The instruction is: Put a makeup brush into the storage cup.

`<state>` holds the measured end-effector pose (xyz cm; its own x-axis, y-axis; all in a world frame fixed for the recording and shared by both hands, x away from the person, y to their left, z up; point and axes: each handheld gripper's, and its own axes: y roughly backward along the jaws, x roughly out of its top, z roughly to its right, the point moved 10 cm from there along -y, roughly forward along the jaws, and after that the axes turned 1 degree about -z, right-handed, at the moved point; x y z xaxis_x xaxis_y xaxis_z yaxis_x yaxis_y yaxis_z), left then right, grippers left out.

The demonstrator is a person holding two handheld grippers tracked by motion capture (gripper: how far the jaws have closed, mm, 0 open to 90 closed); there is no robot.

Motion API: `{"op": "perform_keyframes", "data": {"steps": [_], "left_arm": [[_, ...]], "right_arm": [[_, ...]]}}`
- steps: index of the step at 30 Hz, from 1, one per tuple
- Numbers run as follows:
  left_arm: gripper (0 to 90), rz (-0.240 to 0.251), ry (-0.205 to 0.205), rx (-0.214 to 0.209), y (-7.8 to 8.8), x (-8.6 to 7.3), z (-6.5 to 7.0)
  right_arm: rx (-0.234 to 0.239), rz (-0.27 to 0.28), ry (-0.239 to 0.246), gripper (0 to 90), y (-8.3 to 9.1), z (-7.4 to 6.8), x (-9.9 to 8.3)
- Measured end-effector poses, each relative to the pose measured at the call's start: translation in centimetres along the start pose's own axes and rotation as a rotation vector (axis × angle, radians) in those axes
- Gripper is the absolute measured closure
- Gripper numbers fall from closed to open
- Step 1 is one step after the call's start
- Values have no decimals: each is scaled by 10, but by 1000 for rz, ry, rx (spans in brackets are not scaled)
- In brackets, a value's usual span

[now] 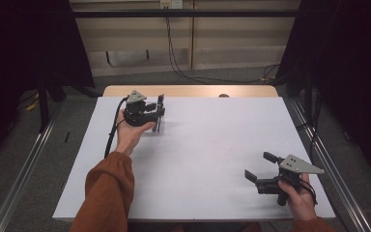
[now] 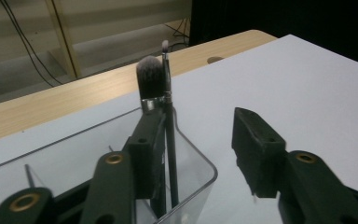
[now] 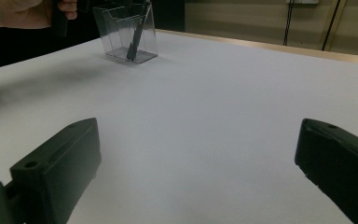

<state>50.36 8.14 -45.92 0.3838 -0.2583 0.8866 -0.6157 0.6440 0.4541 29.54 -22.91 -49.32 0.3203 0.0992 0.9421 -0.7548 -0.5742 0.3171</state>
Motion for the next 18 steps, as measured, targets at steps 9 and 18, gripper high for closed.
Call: {"op": "perform_keyframes", "data": {"steps": [9,18], "left_arm": [[274,30,11,13,9,0,5],[103,49,35,3,21,-3,5]], "right_arm": [[-30,30,1,0,3,5,5],[-49,44,-8,0,4,10,5]]}}
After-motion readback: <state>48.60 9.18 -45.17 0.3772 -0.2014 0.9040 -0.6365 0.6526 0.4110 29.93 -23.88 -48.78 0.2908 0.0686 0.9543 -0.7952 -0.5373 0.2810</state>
